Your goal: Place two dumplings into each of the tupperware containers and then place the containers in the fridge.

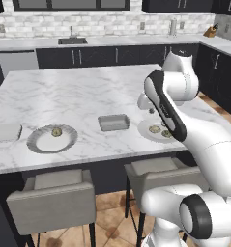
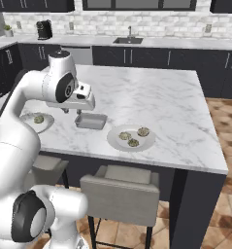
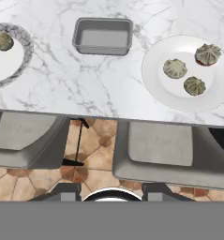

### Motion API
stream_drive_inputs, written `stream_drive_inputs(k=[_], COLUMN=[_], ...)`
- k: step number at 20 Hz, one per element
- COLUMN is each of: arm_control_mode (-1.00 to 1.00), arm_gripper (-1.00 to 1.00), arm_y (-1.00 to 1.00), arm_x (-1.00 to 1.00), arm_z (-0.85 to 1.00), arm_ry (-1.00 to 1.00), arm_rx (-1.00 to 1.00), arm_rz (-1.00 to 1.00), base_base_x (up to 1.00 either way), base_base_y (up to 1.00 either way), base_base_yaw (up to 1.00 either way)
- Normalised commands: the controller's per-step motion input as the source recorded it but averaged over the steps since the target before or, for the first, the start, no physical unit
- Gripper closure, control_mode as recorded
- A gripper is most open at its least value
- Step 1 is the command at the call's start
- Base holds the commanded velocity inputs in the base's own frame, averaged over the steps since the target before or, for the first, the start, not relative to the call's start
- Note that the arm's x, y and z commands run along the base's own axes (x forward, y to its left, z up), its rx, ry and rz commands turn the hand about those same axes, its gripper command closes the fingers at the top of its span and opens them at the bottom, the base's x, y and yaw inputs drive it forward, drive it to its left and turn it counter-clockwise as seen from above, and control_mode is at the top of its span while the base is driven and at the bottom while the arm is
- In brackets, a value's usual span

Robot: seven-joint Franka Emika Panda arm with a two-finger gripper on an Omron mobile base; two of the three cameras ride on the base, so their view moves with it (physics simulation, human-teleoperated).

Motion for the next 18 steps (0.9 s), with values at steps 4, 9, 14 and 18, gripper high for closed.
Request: stream_drive_inputs(k=[4, 9, 14, 18], arm_control_mode=[-1.0, -1.0, -1.0, -1.0], arm_gripper=[-1.0, -1.0, -1.0, -1.0], arm_y=[-0.2, -0.63, -0.83, -0.73], arm_x=[0.0, 0.0, 0.04, 0.16], arm_z=[-0.13, -0.35, -0.24, -0.2], arm_ry=[-0.01, -0.01, 0.01, 0.05], arm_rx=[0.0, 0.03, 0.04, 0.01], arm_rz=[-0.01, -0.07, -0.2, -0.22], base_base_x=[0.0, 0.0, 0.0, 0.0], base_base_y=[0.0, 0.0, 0.0, 0.0], base_base_yaw=[0.0, 0.0, 0.0, 0.0])
